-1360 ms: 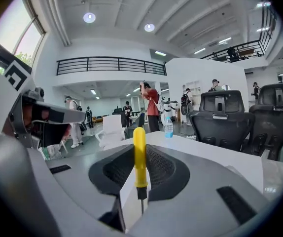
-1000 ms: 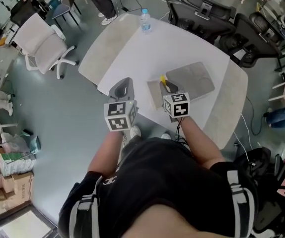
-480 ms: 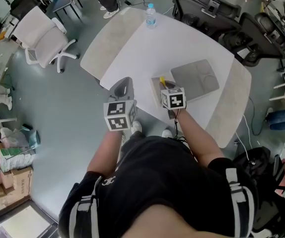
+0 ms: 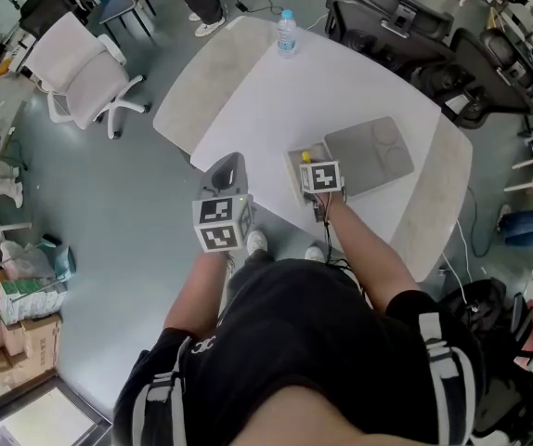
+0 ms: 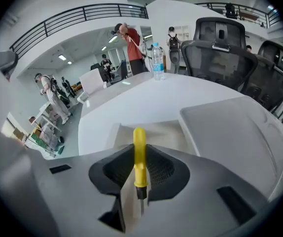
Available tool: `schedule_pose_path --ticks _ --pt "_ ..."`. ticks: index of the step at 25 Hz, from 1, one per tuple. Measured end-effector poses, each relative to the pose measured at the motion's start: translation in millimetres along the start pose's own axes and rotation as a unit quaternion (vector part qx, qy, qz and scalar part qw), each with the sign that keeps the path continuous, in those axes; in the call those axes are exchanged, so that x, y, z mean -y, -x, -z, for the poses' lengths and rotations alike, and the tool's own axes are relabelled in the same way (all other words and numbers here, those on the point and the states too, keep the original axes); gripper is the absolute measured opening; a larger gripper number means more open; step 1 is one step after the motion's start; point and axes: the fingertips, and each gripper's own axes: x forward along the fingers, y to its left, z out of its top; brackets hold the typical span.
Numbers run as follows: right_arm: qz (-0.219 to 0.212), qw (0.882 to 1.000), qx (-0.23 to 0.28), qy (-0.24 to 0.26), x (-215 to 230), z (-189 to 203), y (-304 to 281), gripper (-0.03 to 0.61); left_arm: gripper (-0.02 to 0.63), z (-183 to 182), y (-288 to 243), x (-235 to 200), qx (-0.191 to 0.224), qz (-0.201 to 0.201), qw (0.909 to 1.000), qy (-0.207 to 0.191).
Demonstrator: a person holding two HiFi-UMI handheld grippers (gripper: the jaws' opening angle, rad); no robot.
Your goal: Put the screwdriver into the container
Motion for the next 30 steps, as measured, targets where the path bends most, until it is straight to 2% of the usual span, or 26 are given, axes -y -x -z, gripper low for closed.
schedule_pose_path --ticks 13,17,20,24,27,30 --pt "0.011 0.997 -0.071 -0.021 9 17 -34 0.072 0.012 1 4 -20 0.003 -0.016 0.9998 0.009" --pt "0.011 0.997 -0.077 -0.018 8 20 -39 0.074 0.012 1 3 -22 0.005 -0.018 0.9997 0.012" --pt "0.009 0.997 -0.075 -0.019 7 19 -40 0.082 0.012 3 2 -23 0.004 -0.018 0.9997 0.012" --pt "-0.005 0.998 -0.064 -0.022 1 14 -37 0.138 0.012 2 0 -22 0.002 -0.016 0.9998 0.01" --pt "0.001 0.999 -0.032 -0.016 2 -3 -23 0.138 0.012 0 -3 -18 0.007 -0.01 0.9999 0.004" --pt "0.005 1.0 0.024 -0.009 1 -27 2 0.138 0.012 -5 -6 -14 0.013 -0.006 0.9999 0.001"
